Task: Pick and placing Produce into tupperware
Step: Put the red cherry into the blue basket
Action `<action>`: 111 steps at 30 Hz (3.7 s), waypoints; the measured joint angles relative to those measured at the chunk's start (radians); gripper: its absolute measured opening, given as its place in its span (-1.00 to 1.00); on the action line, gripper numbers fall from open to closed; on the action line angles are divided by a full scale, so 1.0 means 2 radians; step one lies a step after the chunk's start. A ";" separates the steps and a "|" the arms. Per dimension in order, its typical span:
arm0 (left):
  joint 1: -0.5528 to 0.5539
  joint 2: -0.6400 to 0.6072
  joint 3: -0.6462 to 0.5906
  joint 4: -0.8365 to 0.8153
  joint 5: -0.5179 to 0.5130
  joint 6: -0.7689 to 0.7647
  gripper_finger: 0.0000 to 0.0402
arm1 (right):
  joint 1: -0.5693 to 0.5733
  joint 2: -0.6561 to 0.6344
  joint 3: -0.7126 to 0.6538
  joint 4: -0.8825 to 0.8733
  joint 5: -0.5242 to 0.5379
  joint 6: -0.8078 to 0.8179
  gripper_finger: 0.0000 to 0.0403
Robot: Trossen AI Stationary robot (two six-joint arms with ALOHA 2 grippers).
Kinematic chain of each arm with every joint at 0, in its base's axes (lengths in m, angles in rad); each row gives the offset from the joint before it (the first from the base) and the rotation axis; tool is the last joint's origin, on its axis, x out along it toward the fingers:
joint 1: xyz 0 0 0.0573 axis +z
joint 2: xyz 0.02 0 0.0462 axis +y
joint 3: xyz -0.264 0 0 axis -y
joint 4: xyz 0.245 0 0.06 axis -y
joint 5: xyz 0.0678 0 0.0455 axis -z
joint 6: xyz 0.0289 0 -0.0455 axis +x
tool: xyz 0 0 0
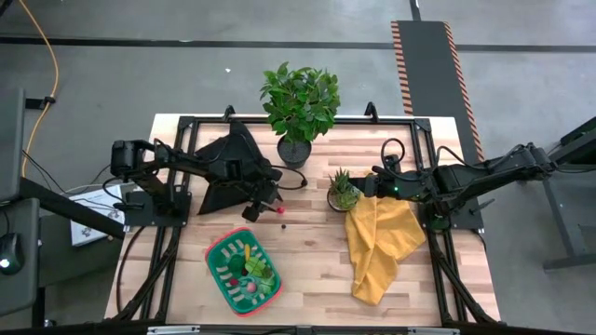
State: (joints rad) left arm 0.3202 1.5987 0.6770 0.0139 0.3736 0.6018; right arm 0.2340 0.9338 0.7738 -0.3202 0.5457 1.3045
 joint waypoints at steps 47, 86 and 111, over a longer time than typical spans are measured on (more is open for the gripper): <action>0.000 0.042 0.049 -0.025 0.006 0.002 0.12 | 0.000 0.000 0.000 -0.011 0.002 -0.002 -0.05; 0.000 0.067 0.067 -0.072 0.013 0.014 -0.05 | 0.000 0.000 0.000 -0.023 0.002 -0.011 -0.05; 0.000 0.081 0.067 -0.072 0.016 0.010 -0.22 | 0.000 0.000 0.000 -0.028 0.002 -0.011 -0.05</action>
State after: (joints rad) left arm 0.3202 1.7607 0.8116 -0.1295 0.4057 0.6216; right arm 0.2341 0.9340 0.7738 -0.3758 0.5499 1.2824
